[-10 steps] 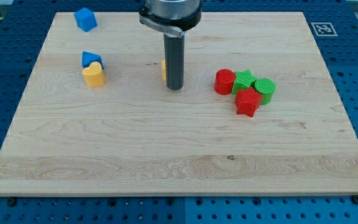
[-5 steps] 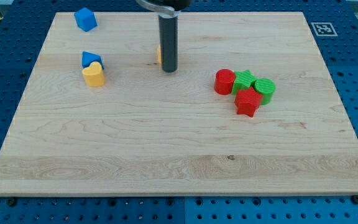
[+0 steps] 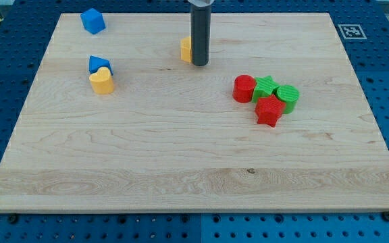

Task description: Slide the yellow hexagon to the top center

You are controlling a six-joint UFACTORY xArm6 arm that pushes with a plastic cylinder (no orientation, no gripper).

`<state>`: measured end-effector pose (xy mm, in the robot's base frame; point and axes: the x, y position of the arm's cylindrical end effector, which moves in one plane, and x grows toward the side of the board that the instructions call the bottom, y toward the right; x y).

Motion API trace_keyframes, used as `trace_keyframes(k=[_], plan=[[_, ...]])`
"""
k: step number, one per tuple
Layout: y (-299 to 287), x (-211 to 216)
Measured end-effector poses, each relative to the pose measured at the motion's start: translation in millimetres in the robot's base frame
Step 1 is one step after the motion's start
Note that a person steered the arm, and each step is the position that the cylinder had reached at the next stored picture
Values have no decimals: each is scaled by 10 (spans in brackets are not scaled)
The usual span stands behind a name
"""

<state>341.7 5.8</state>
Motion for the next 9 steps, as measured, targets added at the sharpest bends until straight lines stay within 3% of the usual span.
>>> trace_keyframes(k=[5, 9], plan=[[-467, -91], [136, -596]])
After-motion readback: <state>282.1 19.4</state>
